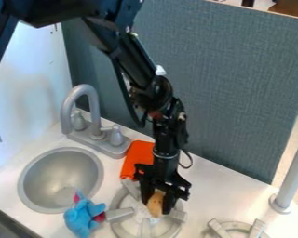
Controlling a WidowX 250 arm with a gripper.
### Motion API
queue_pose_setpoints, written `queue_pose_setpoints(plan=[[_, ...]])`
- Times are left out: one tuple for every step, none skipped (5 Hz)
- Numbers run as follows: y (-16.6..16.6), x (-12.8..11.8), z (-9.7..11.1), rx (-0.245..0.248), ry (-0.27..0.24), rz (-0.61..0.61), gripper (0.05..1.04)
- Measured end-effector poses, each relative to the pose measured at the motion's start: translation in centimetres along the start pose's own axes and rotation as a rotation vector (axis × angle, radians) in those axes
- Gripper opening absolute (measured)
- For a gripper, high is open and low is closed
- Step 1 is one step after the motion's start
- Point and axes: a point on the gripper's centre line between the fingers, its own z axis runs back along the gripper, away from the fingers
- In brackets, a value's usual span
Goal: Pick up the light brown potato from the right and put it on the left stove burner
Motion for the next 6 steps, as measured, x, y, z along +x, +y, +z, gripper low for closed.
queue_pose_setpoints(plan=[[1.3,-0.9,-0.2,0.03,0.013,0.062,0.641],[2.6,-1.4,-0.6,0.027,0.018,0.101,0.636],[2.6,-1.3,-0.4,0.024,0.023,0.115,0.663],[2.7,-1.2,-0.3,-0.007,0.029,0.123,0.955],[2.5,-2.1,-0.6,-0.053,0.034,0.106,1.009],[2.4,-2.7,2.8,-0.064,-0.081,0.076,1.004]])
